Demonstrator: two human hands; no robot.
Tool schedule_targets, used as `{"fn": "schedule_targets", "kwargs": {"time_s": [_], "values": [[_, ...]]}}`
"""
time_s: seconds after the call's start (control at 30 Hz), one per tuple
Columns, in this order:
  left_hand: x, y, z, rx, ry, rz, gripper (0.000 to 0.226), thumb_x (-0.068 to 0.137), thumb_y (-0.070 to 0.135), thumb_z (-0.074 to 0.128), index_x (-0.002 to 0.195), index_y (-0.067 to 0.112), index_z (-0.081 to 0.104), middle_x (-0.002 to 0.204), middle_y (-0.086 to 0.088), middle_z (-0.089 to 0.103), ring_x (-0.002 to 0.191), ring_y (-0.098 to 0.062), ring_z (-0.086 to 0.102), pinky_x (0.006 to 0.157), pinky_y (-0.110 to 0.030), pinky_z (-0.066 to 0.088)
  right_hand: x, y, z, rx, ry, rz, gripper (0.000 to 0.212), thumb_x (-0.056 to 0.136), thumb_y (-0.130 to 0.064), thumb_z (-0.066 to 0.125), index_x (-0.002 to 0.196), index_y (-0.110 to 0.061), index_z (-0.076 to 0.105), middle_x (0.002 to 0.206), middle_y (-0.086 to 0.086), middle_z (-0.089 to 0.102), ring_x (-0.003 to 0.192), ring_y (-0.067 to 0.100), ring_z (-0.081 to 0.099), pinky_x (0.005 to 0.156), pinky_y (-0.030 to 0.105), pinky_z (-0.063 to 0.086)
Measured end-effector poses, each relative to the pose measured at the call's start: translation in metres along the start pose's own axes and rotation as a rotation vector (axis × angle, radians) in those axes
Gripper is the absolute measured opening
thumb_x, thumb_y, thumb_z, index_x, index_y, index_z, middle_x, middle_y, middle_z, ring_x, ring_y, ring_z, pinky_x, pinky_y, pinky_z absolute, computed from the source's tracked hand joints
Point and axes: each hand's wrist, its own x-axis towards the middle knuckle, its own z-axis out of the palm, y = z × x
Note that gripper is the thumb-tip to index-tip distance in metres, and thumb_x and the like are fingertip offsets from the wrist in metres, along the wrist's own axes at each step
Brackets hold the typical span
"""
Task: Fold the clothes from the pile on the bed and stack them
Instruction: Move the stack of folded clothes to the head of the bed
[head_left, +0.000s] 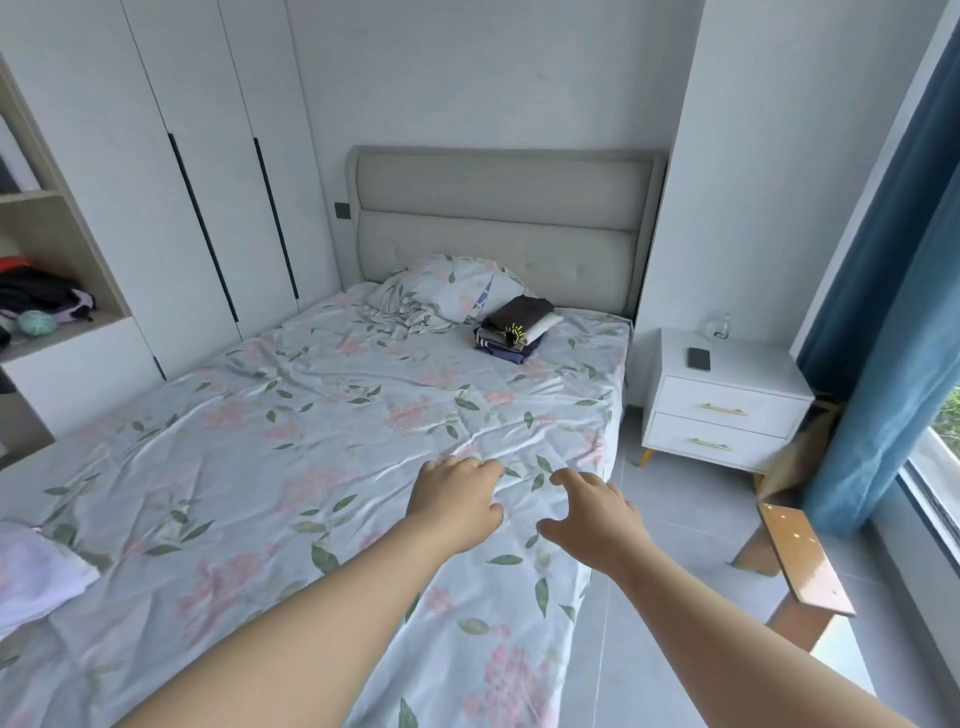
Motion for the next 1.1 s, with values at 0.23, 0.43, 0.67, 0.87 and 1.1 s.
{"fn": "schedule_targets", "kwargs": {"time_s": [0.23,0.43,0.67,0.87,1.1], "values": [[0.147,0.049,0.018,0.007,-0.045,-0.077,0.036,0.092,0.031,0.044,0.127,0.021,0.046,0.127,-0.001,0.054,0.119,-0.025,0.046,0.096,-0.034,0.033,0.133,0.084,-0.034,0.016,-0.087,-0.036,0.055,0.087,-0.036,0.054,0.137,-0.024,0.036,0.14,-0.001,0.042,0.129,0.022,0.037,0.102,0.036,0.033],[0.261,0.082,0.02,0.007,-0.06,-0.099,0.04,0.093,0.031,0.044,0.131,0.02,0.045,0.128,-0.001,0.054,0.118,-0.026,0.047,0.097,-0.037,0.034,0.238,0.143,-0.078,0.003,-0.118,-0.043,0.057,0.088,-0.039,0.053,0.139,-0.024,0.034,0.142,-0.001,0.04,0.13,0.023,0.036,0.103,0.036,0.033],[0.381,0.075,0.035,-0.014,-0.078,-0.155,0.037,0.093,0.032,0.044,0.128,0.019,0.046,0.122,-0.001,0.056,0.113,-0.025,0.049,0.092,-0.034,0.035,0.358,0.175,-0.095,-0.021,-0.18,-0.069,0.057,0.088,-0.037,0.053,0.14,-0.025,0.032,0.145,-0.002,0.038,0.131,0.022,0.035,0.103,0.035,0.033],[0.527,0.039,0.045,-0.036,-0.06,-0.182,0.036,0.093,0.032,0.046,0.126,0.019,0.047,0.124,-0.001,0.056,0.115,-0.026,0.049,0.094,-0.036,0.037,0.509,0.178,-0.11,-0.051,-0.207,-0.095,0.056,0.088,-0.037,0.054,0.139,-0.024,0.034,0.143,0.0,0.039,0.129,0.023,0.036,0.102,0.035,0.032],[0.68,0.001,0.04,-0.052,-0.085,-0.209,0.038,0.094,0.033,0.045,0.128,0.017,0.046,0.122,-0.004,0.057,0.112,-0.027,0.051,0.088,-0.035,0.038,0.677,0.172,-0.144,-0.039,-0.215,-0.109,0.057,0.088,-0.037,0.053,0.14,-0.025,0.033,0.142,0.0,0.041,0.129,0.023,0.037,0.103,0.036,0.035]]}}
